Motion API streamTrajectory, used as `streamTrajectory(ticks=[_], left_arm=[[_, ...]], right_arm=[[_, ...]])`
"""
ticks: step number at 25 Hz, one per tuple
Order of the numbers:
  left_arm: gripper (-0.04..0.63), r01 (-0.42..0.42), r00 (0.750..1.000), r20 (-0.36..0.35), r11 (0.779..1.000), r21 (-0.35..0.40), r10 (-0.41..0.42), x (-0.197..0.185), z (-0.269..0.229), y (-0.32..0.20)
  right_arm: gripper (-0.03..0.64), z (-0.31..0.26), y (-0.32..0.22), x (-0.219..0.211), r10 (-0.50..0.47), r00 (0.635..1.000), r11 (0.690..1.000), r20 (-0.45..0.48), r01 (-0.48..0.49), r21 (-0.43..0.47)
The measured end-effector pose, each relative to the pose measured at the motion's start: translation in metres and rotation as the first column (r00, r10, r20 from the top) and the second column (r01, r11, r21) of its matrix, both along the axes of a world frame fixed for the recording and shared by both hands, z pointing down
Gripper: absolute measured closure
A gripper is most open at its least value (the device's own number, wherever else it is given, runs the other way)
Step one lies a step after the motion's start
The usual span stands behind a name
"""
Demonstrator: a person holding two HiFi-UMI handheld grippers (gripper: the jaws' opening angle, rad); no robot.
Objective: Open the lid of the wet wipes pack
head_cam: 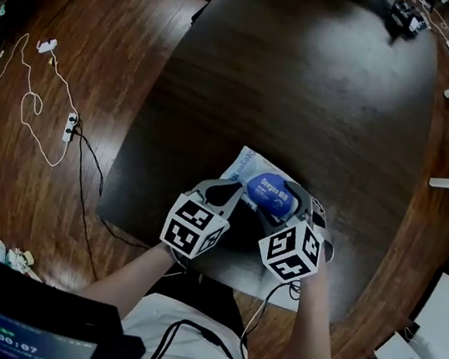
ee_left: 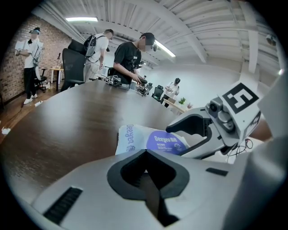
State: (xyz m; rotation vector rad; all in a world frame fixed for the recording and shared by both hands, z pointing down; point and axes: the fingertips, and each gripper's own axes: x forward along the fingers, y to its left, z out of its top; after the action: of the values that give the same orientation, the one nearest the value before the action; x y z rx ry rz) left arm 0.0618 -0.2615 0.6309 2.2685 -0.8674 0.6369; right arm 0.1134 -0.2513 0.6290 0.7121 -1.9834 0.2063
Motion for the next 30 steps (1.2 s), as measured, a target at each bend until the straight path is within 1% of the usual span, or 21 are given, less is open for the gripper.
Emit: streamTrajectory(ticks=[4,7,9,12,14,16,22,25,28,30], left_arm=[[0.598,-0.017,1.000,0.016,1.000,-0.005,0.017,0.005,0.000,0.004],[0.598,-0.025,1.000,0.015,1.000,-0.003,0.025,0.008,0.000,0.006],[0.598,-0.029,1.000,0.011,1.000,-0.002,0.029,0.008,0.000,0.007],[0.598,-0.030,1.000,0.004,1.000,-0.002,0.030,0.009,-0.002,0.008],[0.598,-0.027,1.000,-0.006,1.000,-0.002,0.027,0.011,-0.003,0.009],[0.598,-0.026,1.000,-0.016,1.000,-0.002,0.026,0.012,-0.005,0.010],[0.598,-0.046,0.999,-0.017,0.999,-0.007,0.046,0.017,-0.006,0.017],[0.598,-0.089,0.996,0.008,0.996,-0.013,0.089,0.021,-0.006,0.022],[0.598,-0.132,0.990,0.049,0.991,-0.007,0.132,0.024,-0.001,0.025],[0.598,-0.148,0.987,0.065,0.989,-0.002,0.148,0.024,0.001,0.025]], right_arm=[[0.301,0.003,0.001,0.003,0.004,1.000,1.000,-0.023,-0.004,-0.007],[0.295,0.006,0.001,0.006,0.013,0.999,0.999,-0.040,-0.014,-0.036],[0.278,0.008,0.000,0.007,0.015,0.999,0.998,-0.051,-0.018,-0.067],[0.278,0.012,0.001,0.007,0.004,0.999,0.989,-0.050,-0.011,-0.147],[0.277,0.013,0.001,0.008,-0.014,0.999,0.981,-0.050,0.005,-0.193],[0.265,0.014,0.001,0.009,-0.035,0.998,0.976,-0.050,0.023,-0.218],[0.262,0.015,0.008,0.013,-0.058,0.998,0.953,-0.011,0.052,-0.299],[0.262,0.013,0.009,0.013,-0.084,0.996,0.951,0.000,0.080,-0.300],[0.264,0.010,0.009,0.013,-0.061,0.997,0.951,0.054,0.075,-0.300],[0.265,0.011,0.008,0.014,-0.049,0.995,0.944,0.082,0.073,-0.323]])
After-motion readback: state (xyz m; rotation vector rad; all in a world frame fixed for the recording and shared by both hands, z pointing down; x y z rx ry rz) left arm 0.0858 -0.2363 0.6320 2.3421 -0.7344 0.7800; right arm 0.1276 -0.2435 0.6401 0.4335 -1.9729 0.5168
